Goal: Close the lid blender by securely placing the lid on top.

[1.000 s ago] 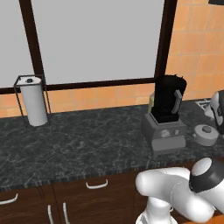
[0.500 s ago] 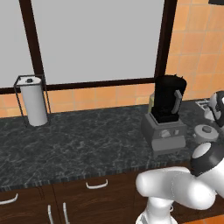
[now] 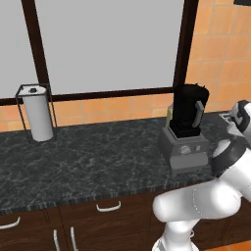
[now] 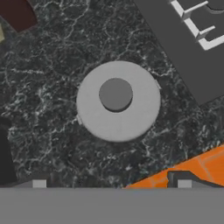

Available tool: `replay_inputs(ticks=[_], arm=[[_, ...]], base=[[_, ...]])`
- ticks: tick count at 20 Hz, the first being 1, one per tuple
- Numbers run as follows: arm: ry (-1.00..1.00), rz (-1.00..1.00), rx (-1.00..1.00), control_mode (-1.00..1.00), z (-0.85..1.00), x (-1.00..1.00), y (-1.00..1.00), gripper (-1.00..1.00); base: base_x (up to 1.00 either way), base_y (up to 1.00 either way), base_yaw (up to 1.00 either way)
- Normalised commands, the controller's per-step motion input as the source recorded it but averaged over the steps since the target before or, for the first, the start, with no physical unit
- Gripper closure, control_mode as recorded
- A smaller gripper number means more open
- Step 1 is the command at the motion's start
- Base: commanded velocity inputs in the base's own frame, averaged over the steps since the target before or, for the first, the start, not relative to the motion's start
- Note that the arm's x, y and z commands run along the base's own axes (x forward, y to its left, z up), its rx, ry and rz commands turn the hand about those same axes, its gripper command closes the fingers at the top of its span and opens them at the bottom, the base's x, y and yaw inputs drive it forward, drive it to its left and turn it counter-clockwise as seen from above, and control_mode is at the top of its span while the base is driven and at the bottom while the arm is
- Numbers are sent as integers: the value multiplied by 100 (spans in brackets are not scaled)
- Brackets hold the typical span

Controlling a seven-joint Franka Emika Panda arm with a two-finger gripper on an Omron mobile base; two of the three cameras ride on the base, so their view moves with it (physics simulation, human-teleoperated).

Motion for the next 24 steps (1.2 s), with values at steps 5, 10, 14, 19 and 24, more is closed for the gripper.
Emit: replay_inputs(ticks=[5, 10, 14, 19, 24], arm=[[2, 6, 2, -100, -24, 38, -18, -100], [0, 7, 4, -100, -25, 35, -23, -100], [0, 7, 2, -100, -18, 24, -14, -100], [0, 6, 0, -100, -16, 14, -4, -100], [0, 4, 0, -100, -24, 5, 0, -100]], base=[[0, 0, 0], [0, 0, 0], [0, 0, 0], [0, 0, 0], [0, 0, 0]])
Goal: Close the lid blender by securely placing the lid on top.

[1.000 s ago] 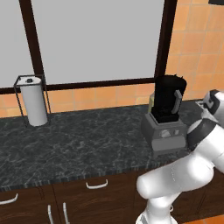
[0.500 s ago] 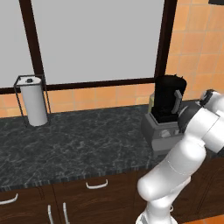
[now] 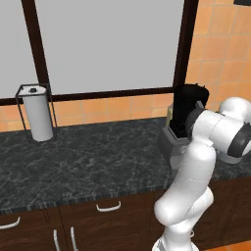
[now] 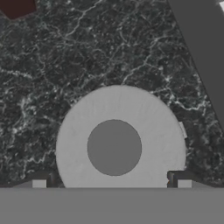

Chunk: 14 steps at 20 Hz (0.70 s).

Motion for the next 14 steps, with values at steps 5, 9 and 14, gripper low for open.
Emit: replay_inputs(ticks=[5, 9, 14], arm=[[0, 2, 0, -100, -22, 7, 0, -100], [1, 0, 0, -100, -17, 14, 0, -100], [1, 0, 0, -100, -18, 12, 1, -100]], base=[[0, 0, 0], [0, 0, 0], [0, 0, 0]])
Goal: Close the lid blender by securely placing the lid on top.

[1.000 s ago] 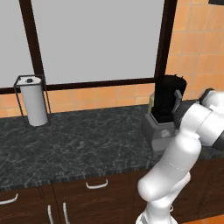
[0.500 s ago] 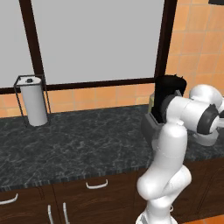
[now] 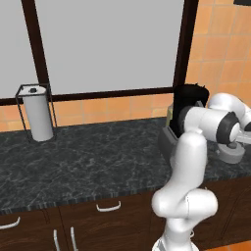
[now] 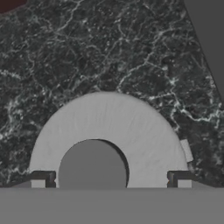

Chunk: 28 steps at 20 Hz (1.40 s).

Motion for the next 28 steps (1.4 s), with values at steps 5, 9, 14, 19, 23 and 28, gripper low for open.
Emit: replay_inputs(ticks=[5, 9, 14, 19, 23, 28], arm=[[1, 0, -1, -100, -20, 4, 20, -100], [0, 0, -3, -100, -14, 0, 35, -100], [0, 0, -5, -100, -20, 0, 40, -100], [0, 1, -1, -100, -39, 0, 7, -100], [0, 1, -3, -100, -50, 0, 4, 100], [4, 1, -5, -100, -55, 0, 14, 100]], base=[[0, 0, 0], [0, 0, 0], [0, 0, 0], [0, 0, 0], [0, 0, 0], [0, 0, 0]])
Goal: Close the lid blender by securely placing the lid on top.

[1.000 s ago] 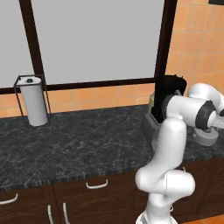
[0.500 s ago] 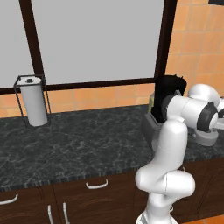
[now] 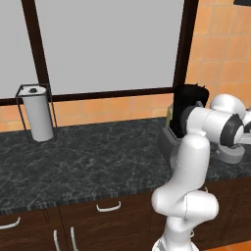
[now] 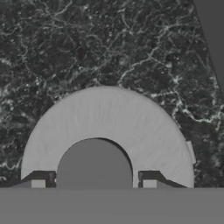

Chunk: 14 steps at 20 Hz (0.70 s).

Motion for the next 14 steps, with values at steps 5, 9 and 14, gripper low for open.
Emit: replay_inputs(ticks=[5, 9, 14], arm=[[2, 0, -4, -100, -40, 0, 18, 100], [0, 0, 0, -100, -4, 0, 0, 100], [0, 1, 0, -100, 3, -4, 0, 100]], base=[[0, 0, 0], [0, 0, 0], [0, 0, 0]])
